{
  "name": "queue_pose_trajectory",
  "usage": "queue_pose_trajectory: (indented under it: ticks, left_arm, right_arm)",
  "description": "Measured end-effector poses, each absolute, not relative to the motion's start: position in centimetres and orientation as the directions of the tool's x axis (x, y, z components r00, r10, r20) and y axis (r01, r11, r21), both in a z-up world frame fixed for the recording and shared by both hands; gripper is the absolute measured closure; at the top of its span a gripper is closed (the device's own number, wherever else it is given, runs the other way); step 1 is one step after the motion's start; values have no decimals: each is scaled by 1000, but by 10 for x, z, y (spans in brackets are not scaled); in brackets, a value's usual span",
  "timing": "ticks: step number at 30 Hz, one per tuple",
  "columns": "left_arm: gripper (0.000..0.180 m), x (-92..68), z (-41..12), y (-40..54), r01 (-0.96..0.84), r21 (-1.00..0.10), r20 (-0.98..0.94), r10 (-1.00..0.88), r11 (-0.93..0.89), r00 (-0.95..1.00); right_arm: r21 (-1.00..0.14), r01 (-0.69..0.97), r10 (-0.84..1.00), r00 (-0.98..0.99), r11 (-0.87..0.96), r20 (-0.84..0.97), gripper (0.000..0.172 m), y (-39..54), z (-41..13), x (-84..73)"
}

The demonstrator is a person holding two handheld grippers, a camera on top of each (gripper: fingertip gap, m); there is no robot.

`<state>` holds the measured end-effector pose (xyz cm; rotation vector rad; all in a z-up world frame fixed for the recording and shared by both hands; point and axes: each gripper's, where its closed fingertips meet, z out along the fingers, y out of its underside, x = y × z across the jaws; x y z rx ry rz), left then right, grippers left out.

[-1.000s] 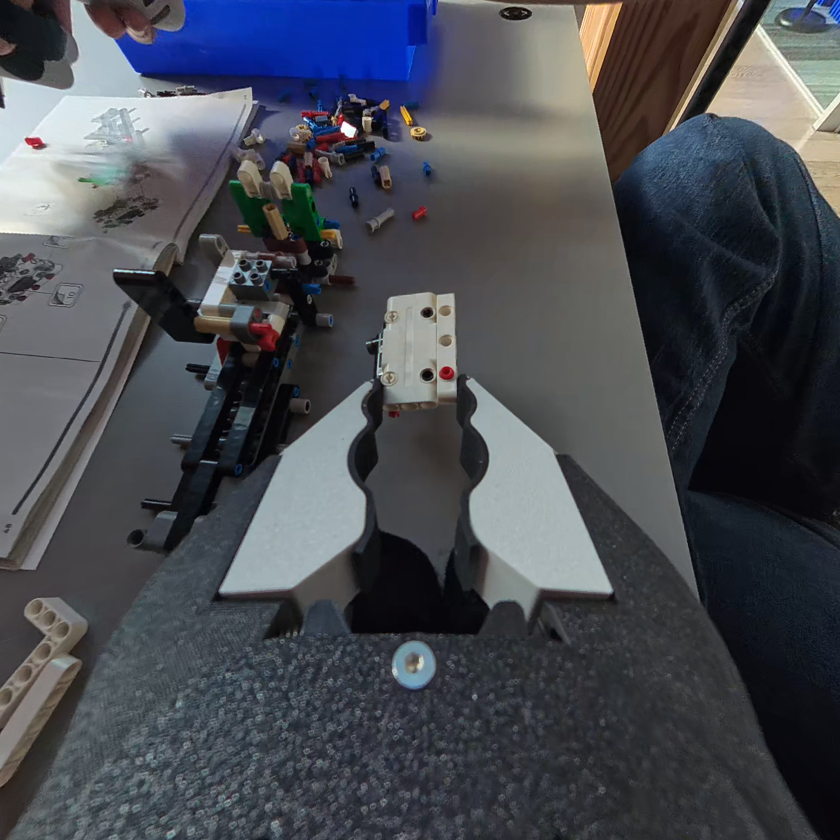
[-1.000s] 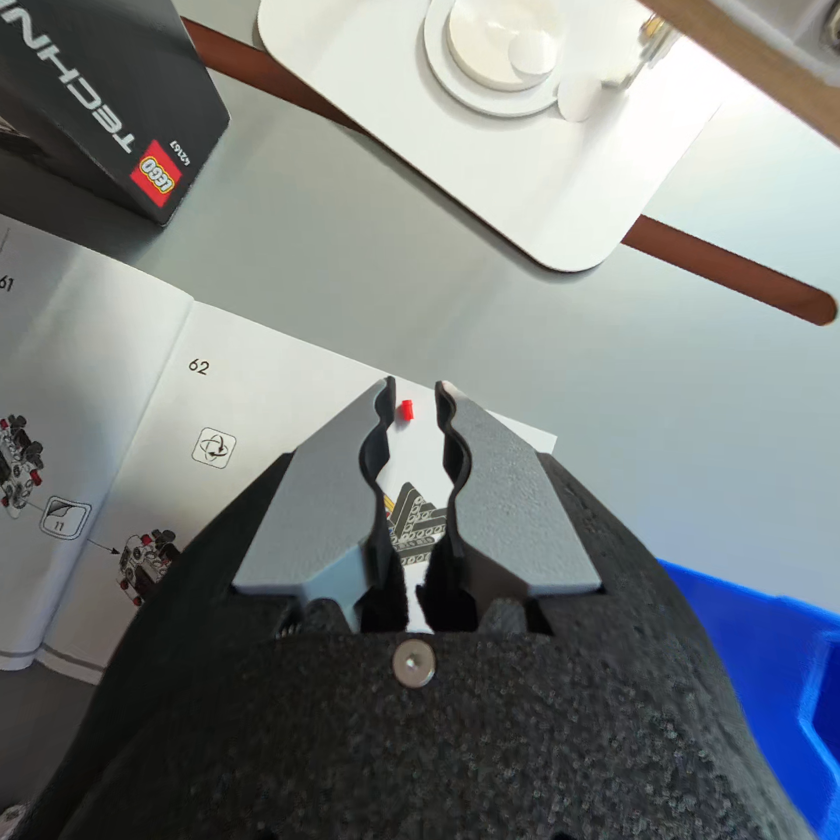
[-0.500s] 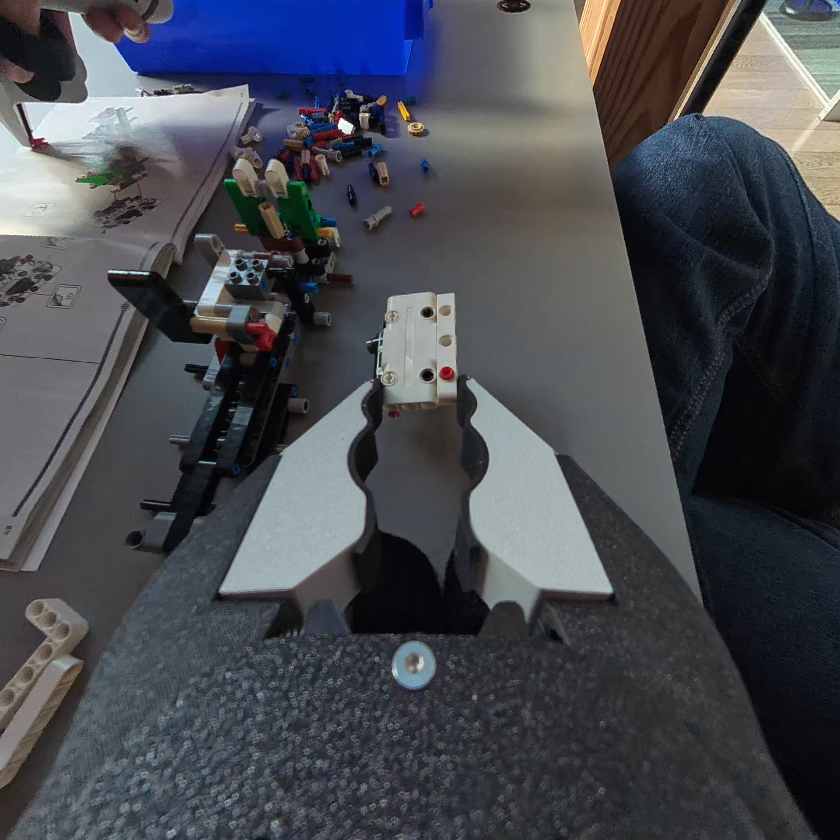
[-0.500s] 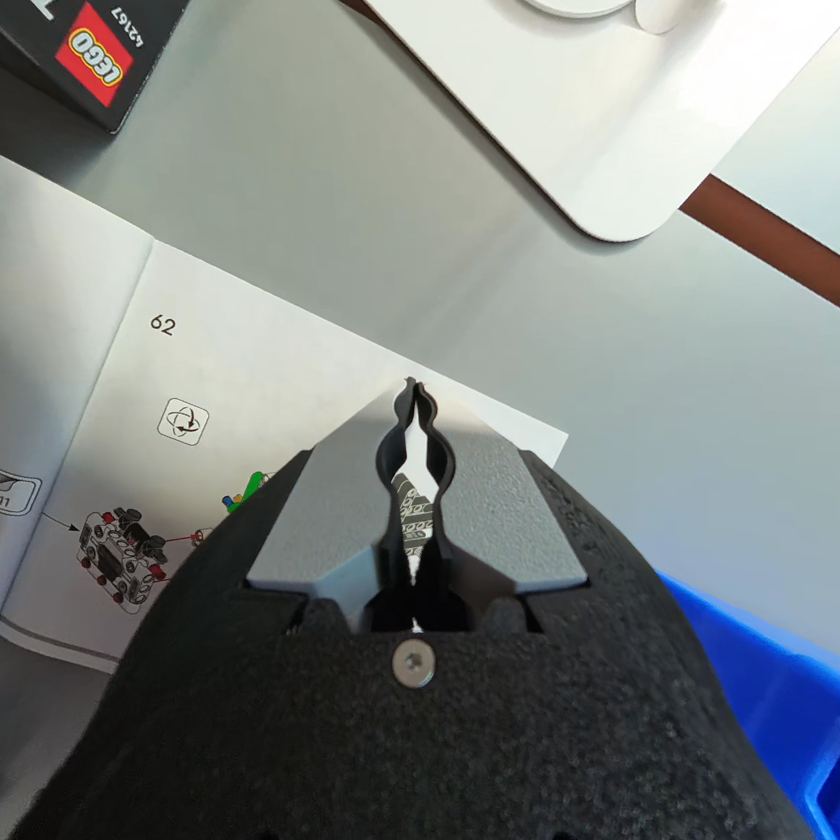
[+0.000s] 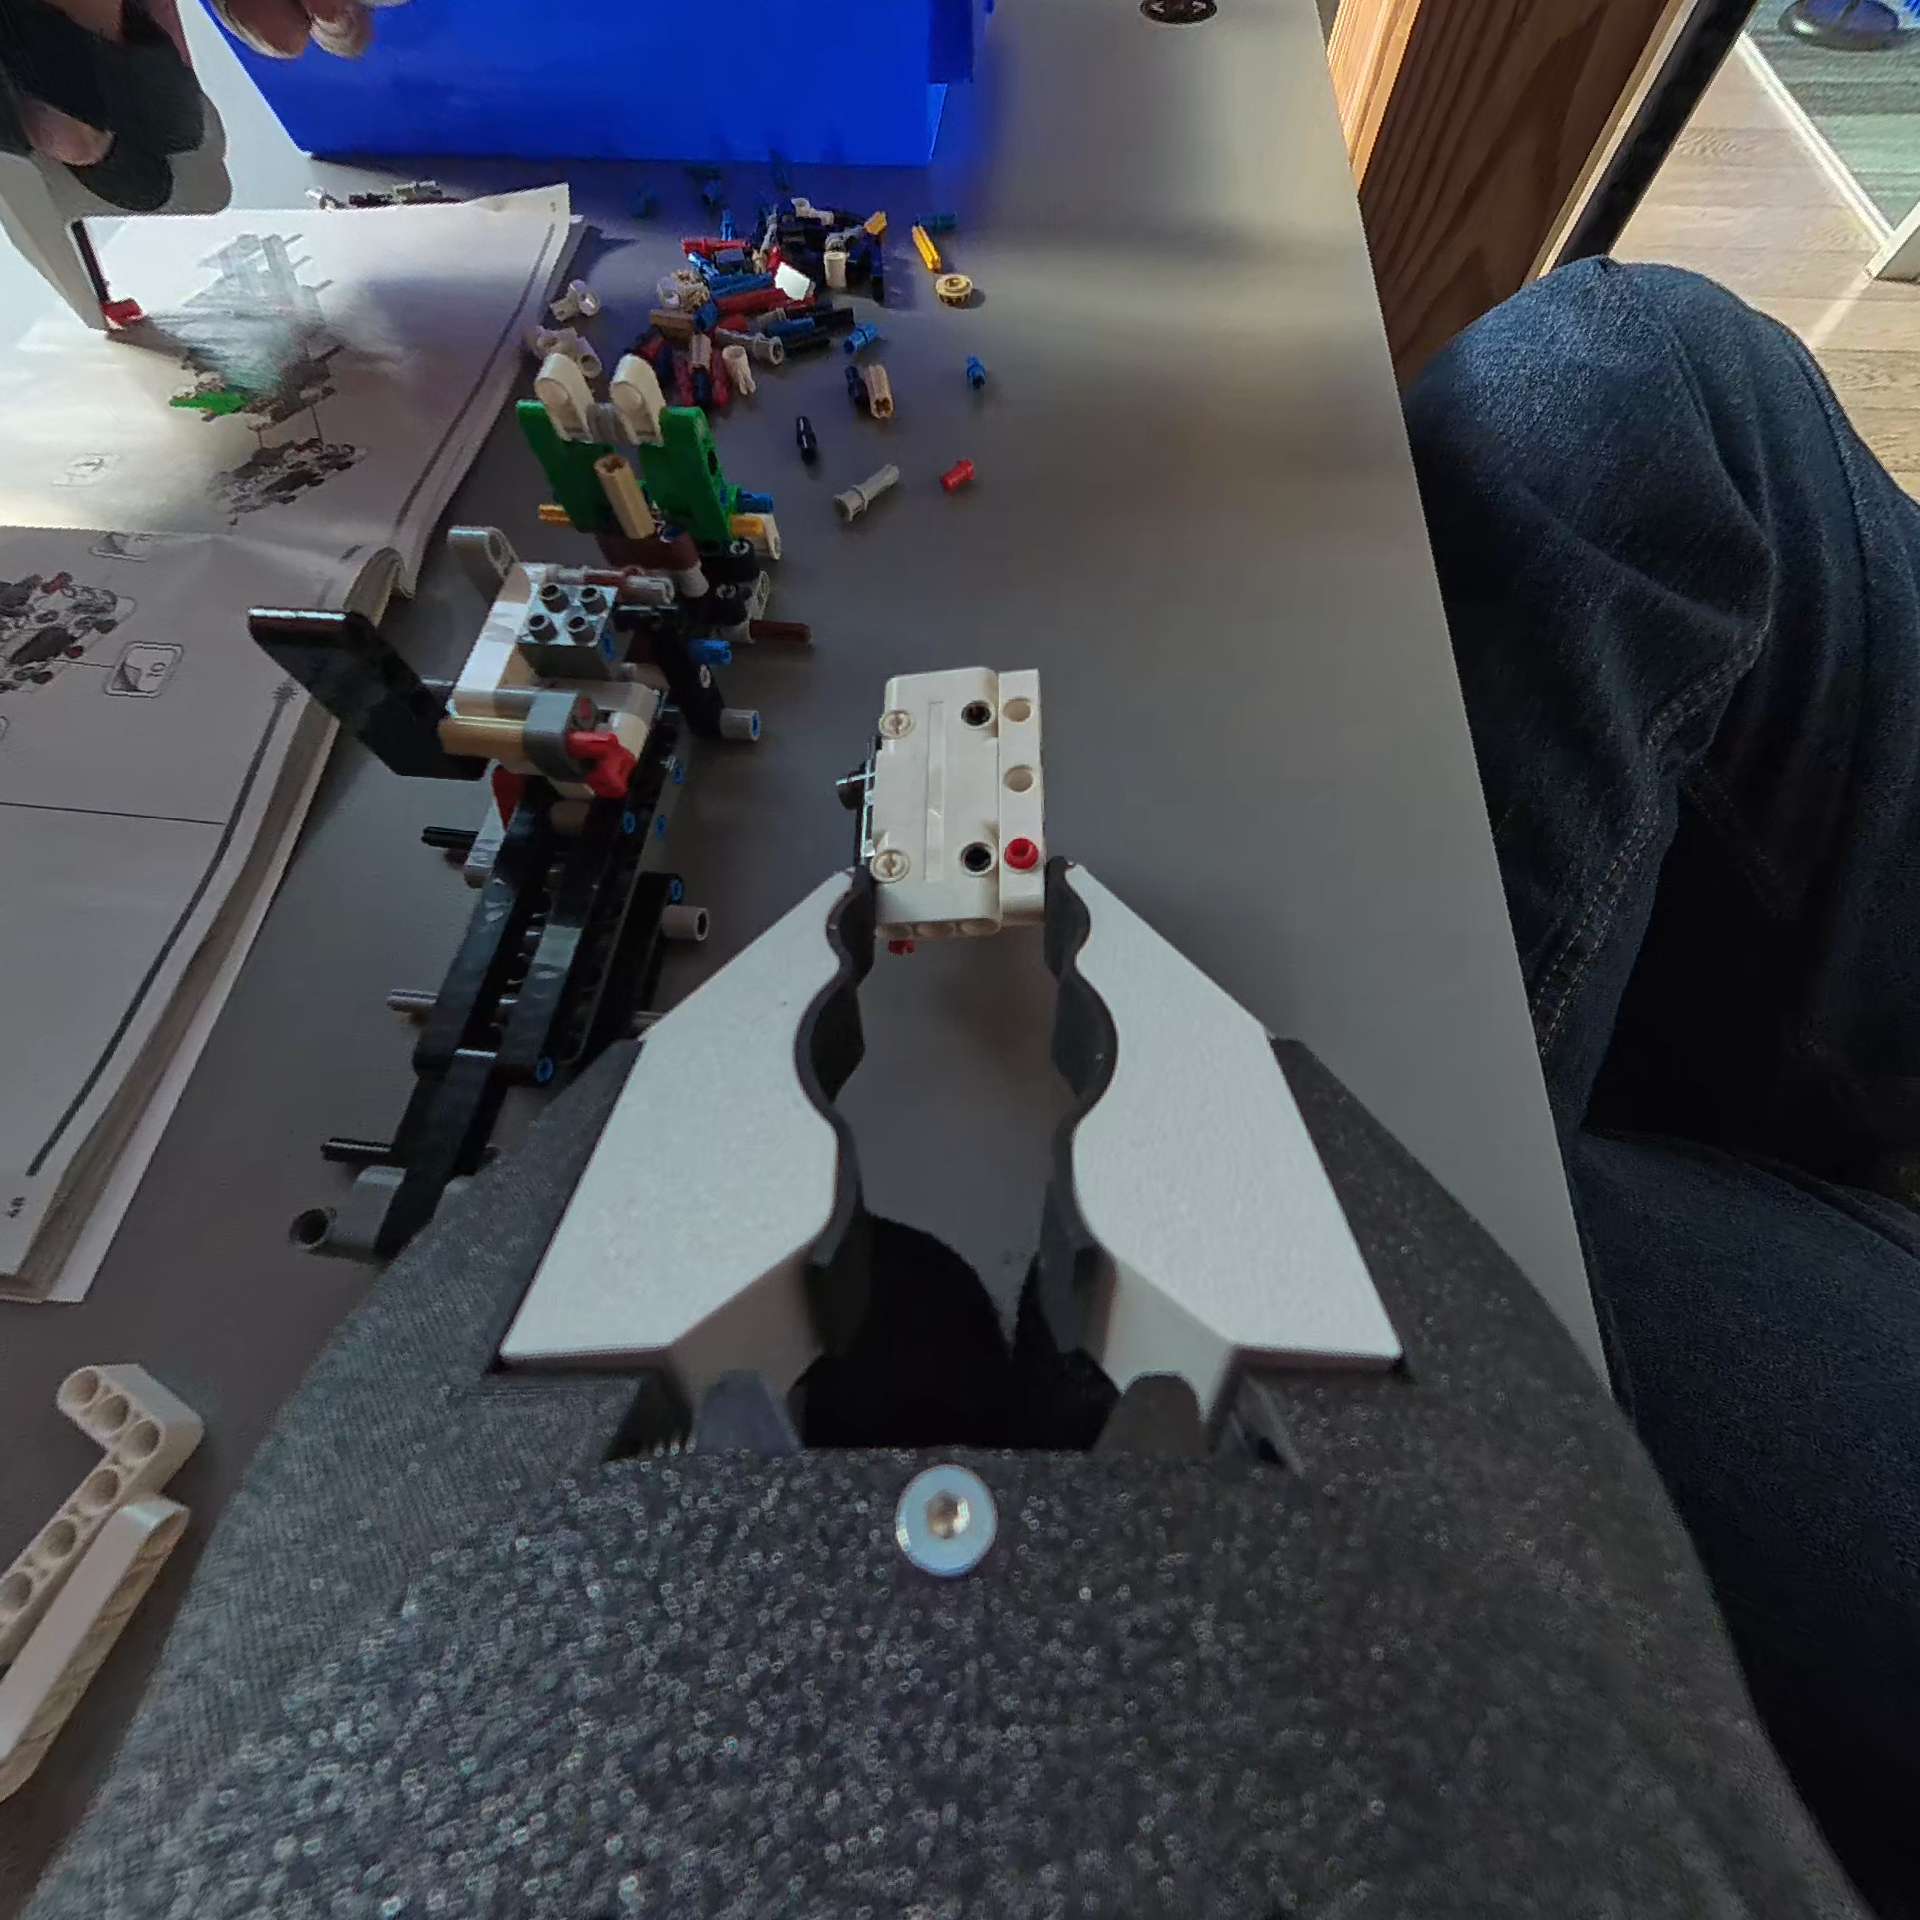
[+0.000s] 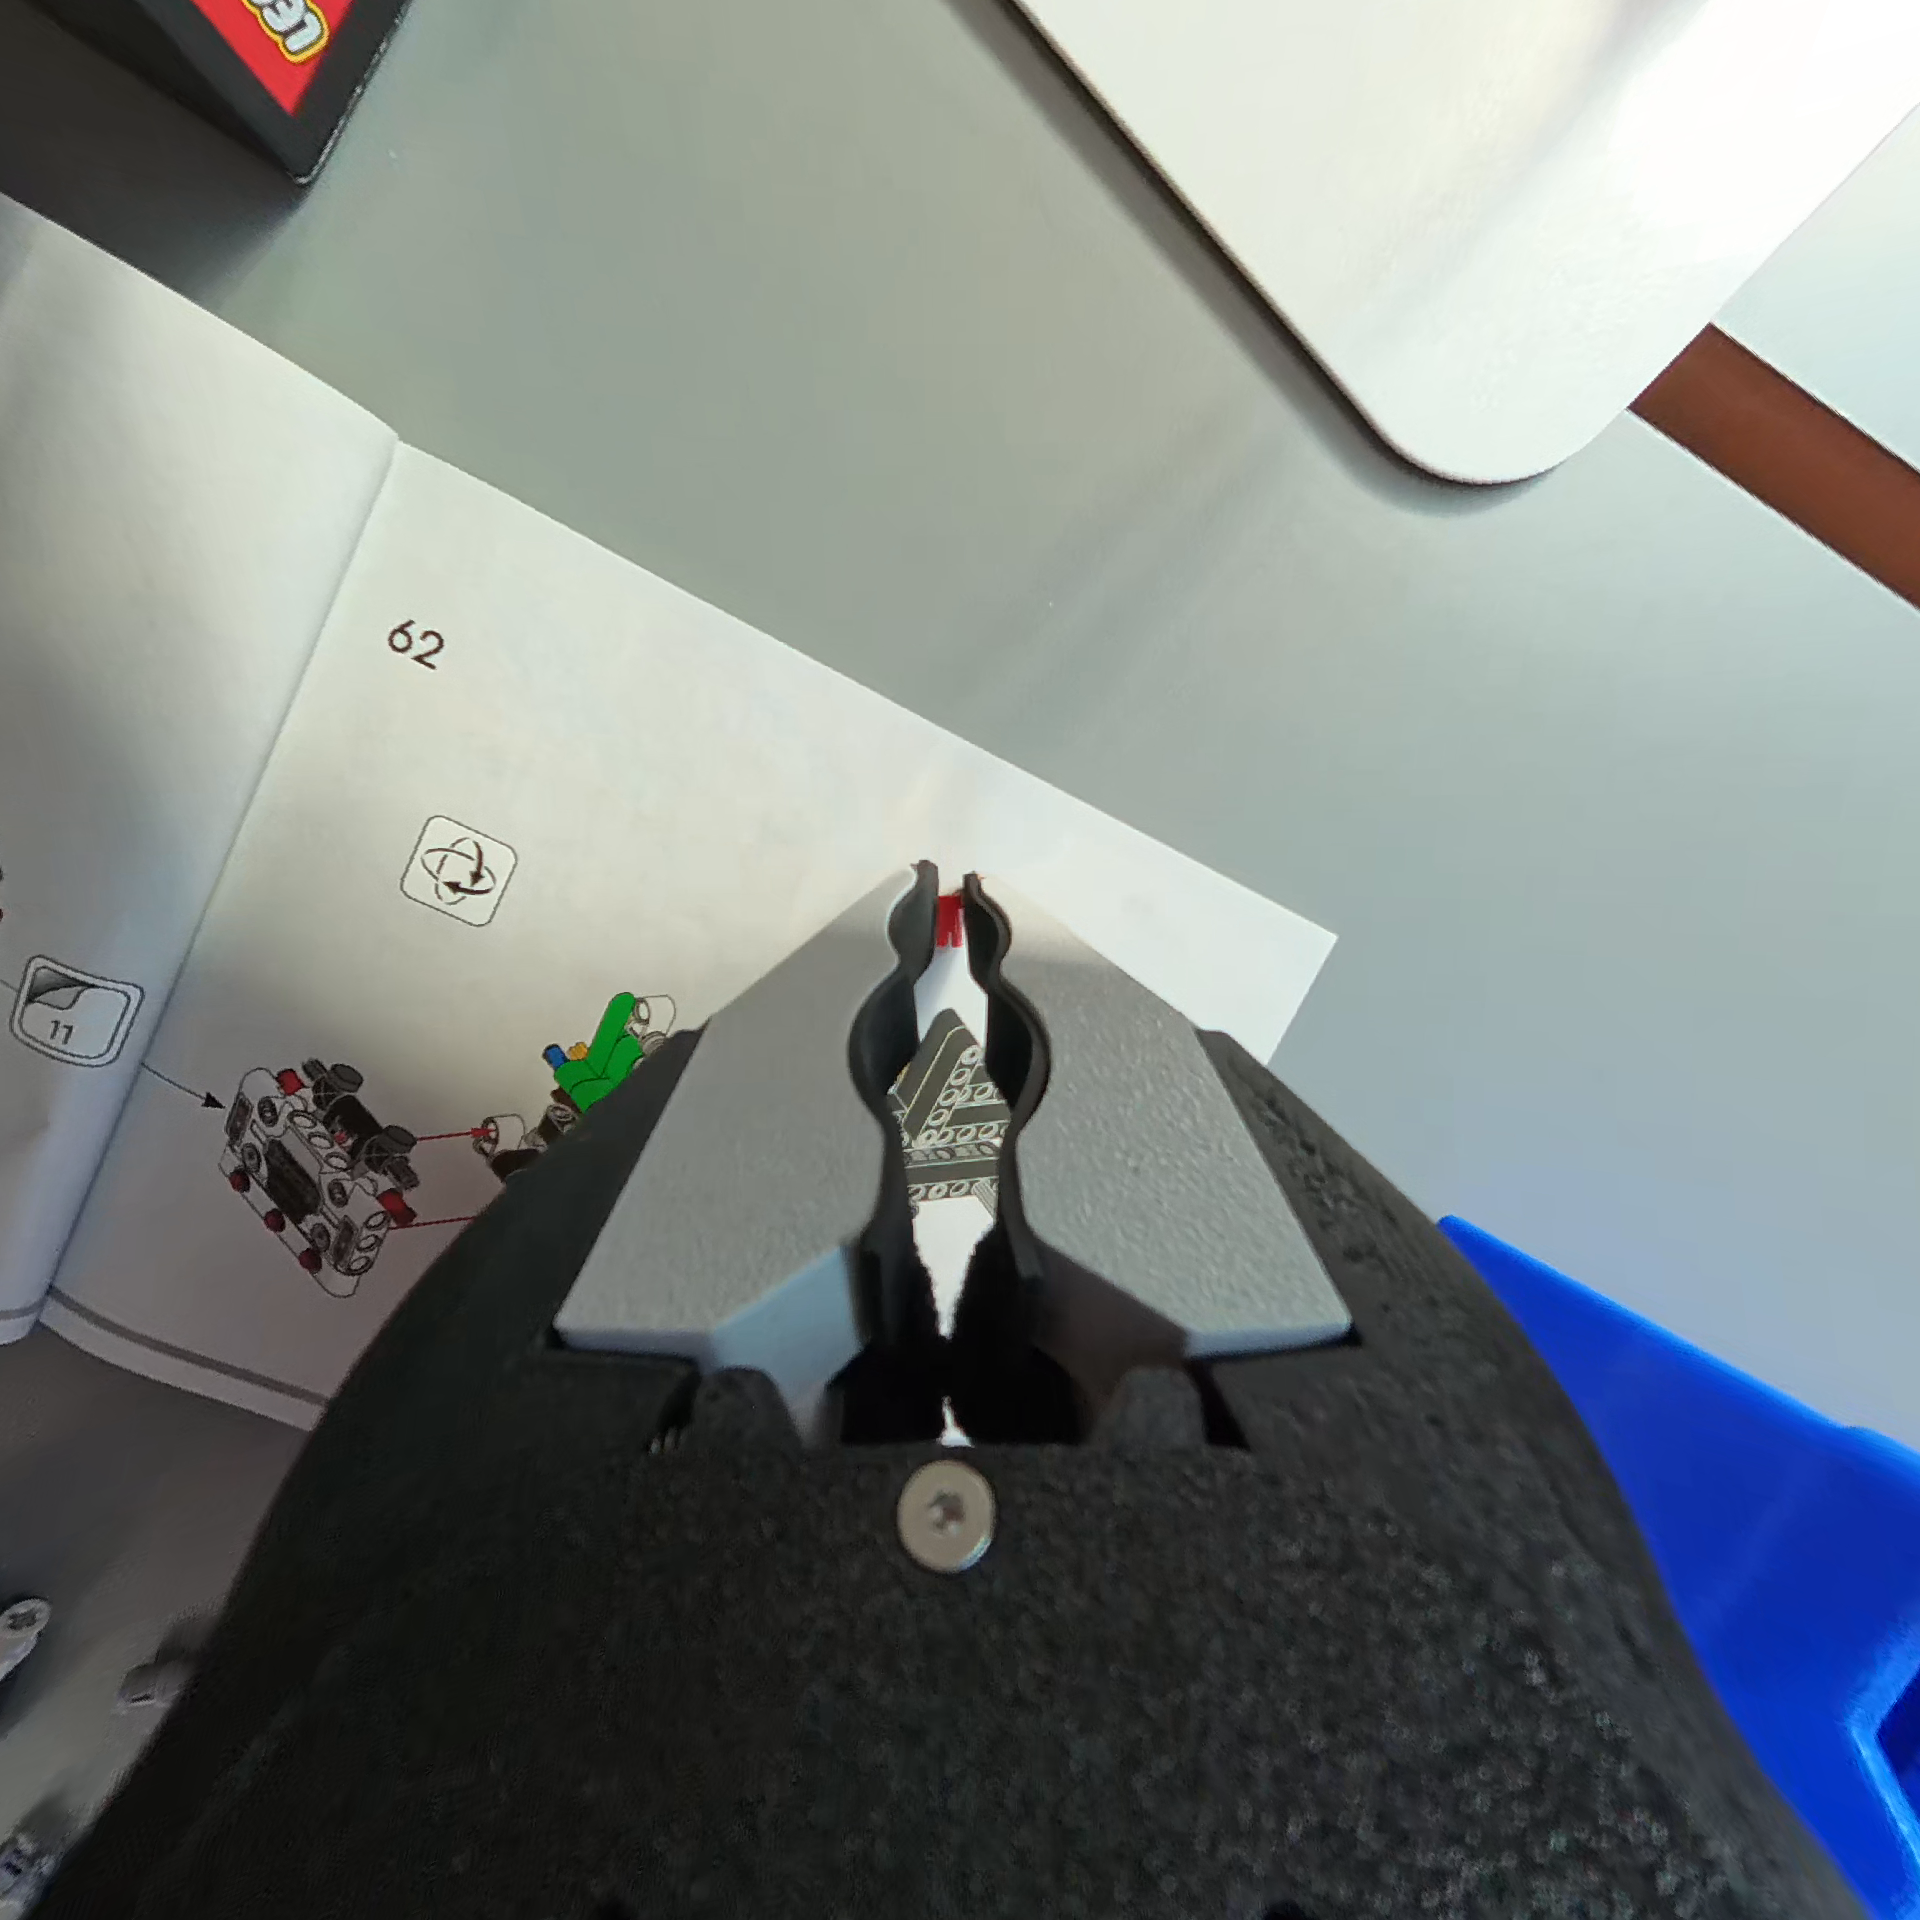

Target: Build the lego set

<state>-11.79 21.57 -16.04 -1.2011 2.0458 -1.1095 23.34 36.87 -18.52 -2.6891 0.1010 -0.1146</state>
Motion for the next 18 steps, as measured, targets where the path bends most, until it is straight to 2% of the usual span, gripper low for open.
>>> queue_pose_trajectory:
  ticks: [1,6,10,12,14,16,18]
  left_arm:
    - [150,-118,-160,216,-457,-847,-28,-880,272,-473]
    - [150,-117,-159,218,-454,-850,-30,-883,269,-468]
    - [150,-117,-160,219,-459,-848,-25,-885,265,-464]
    - [150,-117,-160,219,-458,-848,-28,-885,268,-465]
    - [150,-117,-160,218,-458,-847,-30,-884,270,-467]
    - [150,-117,-160,216,-458,-846,-31,-882,274,-470]
    - [150,-117,-161,214,-457,-845,-35,-880,279,-473]
  right_arm:
    - [-436,-52,-89,994,-898,65,170,369,-185,233]
    - [-452,-40,-78,995,-891,66,172,364,-182,227]
    - [-537,20,-6,999,-843,47,172,355,-160,192]
    - [-555,83,32,994,-828,101,172,343,-151,177]
    - [-541,122,-6,973,-832,229,172,330,-145,187]
    - [-502,75,-90,951,-862,297,166,320,-146,207]
    - [-442,-47,-184,944,-896,274,157,313,-155,223]
